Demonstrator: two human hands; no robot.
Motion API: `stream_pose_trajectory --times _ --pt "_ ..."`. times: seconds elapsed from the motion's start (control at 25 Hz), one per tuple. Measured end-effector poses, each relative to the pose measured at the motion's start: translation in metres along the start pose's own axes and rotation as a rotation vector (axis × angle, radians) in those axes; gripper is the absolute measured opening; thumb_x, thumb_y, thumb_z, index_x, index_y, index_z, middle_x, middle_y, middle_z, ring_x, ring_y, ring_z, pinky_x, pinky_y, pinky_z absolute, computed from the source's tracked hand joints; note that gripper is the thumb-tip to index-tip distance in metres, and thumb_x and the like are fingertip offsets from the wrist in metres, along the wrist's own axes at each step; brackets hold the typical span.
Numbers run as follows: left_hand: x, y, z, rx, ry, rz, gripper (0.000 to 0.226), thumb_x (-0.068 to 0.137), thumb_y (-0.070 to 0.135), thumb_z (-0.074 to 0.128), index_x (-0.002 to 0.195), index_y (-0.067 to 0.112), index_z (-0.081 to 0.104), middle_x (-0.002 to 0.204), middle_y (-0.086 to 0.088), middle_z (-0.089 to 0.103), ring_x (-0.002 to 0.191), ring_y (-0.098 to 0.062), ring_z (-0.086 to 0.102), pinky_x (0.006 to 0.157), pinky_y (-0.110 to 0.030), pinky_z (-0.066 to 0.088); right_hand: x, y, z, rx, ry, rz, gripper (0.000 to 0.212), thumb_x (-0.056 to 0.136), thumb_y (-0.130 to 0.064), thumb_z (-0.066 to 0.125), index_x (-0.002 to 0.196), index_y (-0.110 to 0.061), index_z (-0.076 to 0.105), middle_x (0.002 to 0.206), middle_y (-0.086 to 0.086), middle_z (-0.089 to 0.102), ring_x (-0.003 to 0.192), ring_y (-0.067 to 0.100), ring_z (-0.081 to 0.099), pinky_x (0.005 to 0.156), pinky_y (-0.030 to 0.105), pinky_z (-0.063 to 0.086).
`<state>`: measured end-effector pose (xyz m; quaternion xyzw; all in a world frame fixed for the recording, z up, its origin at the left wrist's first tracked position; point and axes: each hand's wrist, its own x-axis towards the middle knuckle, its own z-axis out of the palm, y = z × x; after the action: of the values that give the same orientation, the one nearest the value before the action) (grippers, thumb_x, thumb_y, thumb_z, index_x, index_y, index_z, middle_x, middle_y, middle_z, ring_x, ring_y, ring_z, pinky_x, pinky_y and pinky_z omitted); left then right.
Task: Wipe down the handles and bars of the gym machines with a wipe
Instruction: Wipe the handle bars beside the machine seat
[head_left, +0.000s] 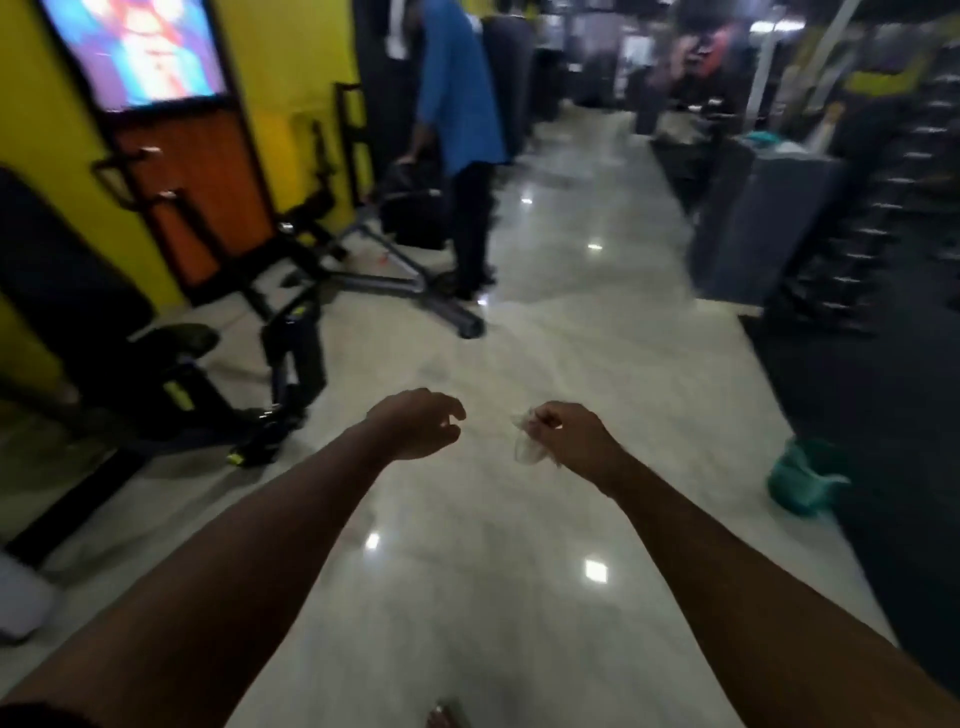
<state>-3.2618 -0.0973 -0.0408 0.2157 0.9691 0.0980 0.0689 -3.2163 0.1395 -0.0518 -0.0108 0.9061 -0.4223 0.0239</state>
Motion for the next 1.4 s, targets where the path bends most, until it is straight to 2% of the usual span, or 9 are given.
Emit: stream_pose_trajectory --times 0.2,0.36,0.56,0.72,0.8,1.0,1.2,1.28,1.4 --pt "0.01 -0.139 -0.039 0.025 0.065 -0.308 0.033 0.093 0.036 0.053 0.126 0.035 0.059 0.118 0.009 0.067 0.113 -0.017 0.058 0.09 -0.03 0.045 0.154 -0.091 0.091 -0.048 -0.266 -0.192 0.019 0.09 -0.02 0.065 0.084 -0.003 0.065 0.07 0.006 0.062 0.053 0.007 0.053 0.059 0.023 0.043" --pt "0.011 -0.231 -0.066 -0.002 0.135 -0.567 0.03 0.089 0.041 0.052 0.118 0.038 0.061 0.118 0.007 0.067 0.109 -0.021 0.062 0.085 -0.035 0.051 0.247 -0.165 0.16 -0.014 -0.385 -0.355 0.013 0.087 -0.021 0.07 0.079 -0.019 0.059 0.064 -0.009 0.054 0.056 0.002 0.051 0.059 0.018 0.04" --pt "0.026 -0.322 -0.087 0.005 0.17 -0.812 0.032 0.091 0.04 0.05 0.121 0.037 0.061 0.122 0.007 0.065 0.114 -0.02 0.058 0.09 -0.038 0.05 0.362 -0.224 0.241 -0.028 -0.569 -0.519 0.006 0.09 -0.021 0.066 0.085 -0.017 0.064 0.072 -0.005 0.058 0.069 0.01 0.055 0.061 0.023 0.04" --pt "0.04 -0.392 -0.107 -0.026 0.257 -1.038 0.034 0.092 0.037 0.05 0.124 0.031 0.06 0.126 0.001 0.064 0.113 -0.023 0.059 0.091 -0.04 0.05 0.452 -0.278 0.307 -0.021 -0.701 -0.631 0.016 0.092 -0.026 0.063 0.094 -0.011 0.068 0.075 -0.002 0.062 0.07 0.013 0.057 0.07 0.03 0.045" --pt "0.042 -0.419 -0.118 -0.047 0.28 -1.105 0.034 0.093 0.036 0.05 0.125 0.028 0.06 0.125 0.001 0.064 0.111 -0.023 0.06 0.09 -0.038 0.05 0.482 -0.307 0.335 -0.025 -0.737 -0.649 0.021 0.094 -0.029 0.061 0.104 -0.014 0.069 0.088 0.001 0.067 0.081 0.015 0.062 0.073 0.03 0.048" --pt "0.035 -0.534 -0.137 -0.053 0.339 -1.283 0.032 0.094 0.041 0.045 0.119 0.027 0.061 0.114 0.001 0.067 0.097 -0.019 0.063 0.076 -0.035 0.051 0.55 -0.391 0.434 0.013 -0.85 -0.739 0.023 0.097 -0.028 0.057 0.109 -0.011 0.067 0.101 0.003 0.068 0.094 0.018 0.063 0.083 0.036 0.051" --pt "0.026 -0.678 -0.158 -0.034 0.363 -1.321 0.035 0.094 0.04 0.047 0.126 0.03 0.058 0.123 0.002 0.064 0.108 -0.022 0.061 0.086 -0.037 0.051 0.606 -0.474 0.558 0.105 -0.861 -0.77 0.026 0.099 -0.03 0.054 0.112 -0.012 0.069 0.102 -0.001 0.067 0.096 0.014 0.062 0.075 0.024 0.042" --pt "0.024 -0.739 -0.175 -0.059 0.34 -1.335 0.036 0.095 0.039 0.048 0.128 0.03 0.056 0.126 0.001 0.062 0.113 -0.023 0.059 0.09 -0.038 0.049 0.628 -0.515 0.603 0.107 -0.842 -0.793 0.026 0.099 -0.029 0.054 0.113 -0.012 0.068 0.104 0.0 0.067 0.097 0.015 0.062 0.075 0.025 0.043" --pt "0.019 -0.822 -0.194 -0.082 0.34 -1.353 0.038 0.095 0.043 0.047 0.131 0.03 0.053 0.131 0.002 0.059 0.118 -0.023 0.055 0.094 -0.038 0.048 0.658 -0.569 0.662 0.078 -0.779 -0.853 0.021 0.1 -0.028 0.053 0.101 -0.013 0.068 0.092 0.0 0.066 0.087 0.017 0.063 0.07 0.029 0.045"
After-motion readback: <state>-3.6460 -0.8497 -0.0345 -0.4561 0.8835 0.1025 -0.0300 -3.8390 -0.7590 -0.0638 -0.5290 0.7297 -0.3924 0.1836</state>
